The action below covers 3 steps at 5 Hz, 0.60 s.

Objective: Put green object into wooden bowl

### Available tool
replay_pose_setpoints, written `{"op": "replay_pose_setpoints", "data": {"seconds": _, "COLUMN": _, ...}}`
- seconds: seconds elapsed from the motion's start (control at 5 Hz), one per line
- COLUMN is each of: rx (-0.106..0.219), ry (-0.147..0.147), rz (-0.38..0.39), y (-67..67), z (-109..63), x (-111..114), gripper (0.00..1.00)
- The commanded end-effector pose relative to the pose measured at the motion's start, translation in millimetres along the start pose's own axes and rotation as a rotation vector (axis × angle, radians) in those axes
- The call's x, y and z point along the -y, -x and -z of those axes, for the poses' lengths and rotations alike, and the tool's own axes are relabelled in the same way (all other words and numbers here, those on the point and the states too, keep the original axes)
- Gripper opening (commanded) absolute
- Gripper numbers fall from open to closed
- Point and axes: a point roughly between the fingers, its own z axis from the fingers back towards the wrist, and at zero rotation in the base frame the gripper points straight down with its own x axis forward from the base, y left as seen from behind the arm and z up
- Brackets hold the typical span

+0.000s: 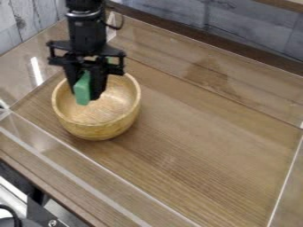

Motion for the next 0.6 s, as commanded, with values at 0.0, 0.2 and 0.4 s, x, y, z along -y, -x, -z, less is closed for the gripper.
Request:
{"op": "replay_pose_setpoints", "data": {"seconds": 0.0, "rx": 0.057, "ry": 0.007, "rz": -0.016, "y": -16.8, "z": -8.0, "x": -9, "gripper": 0.0}}
{"op": "replay_pose_setpoints", "data": {"seconds": 0.2, "rx": 0.054, "ry": 0.019, "rz": -0.04, "y": -31.4, "z": -3.7, "x": -16, "gripper": 0.0}}
{"op": "replay_pose_setpoints", "data": {"seconds": 0.4, "rx": 0.051, "ry": 0.027, "rz": -0.055, "y": -28.1, "z": 3.6, "x": -25, "gripper": 0.0}}
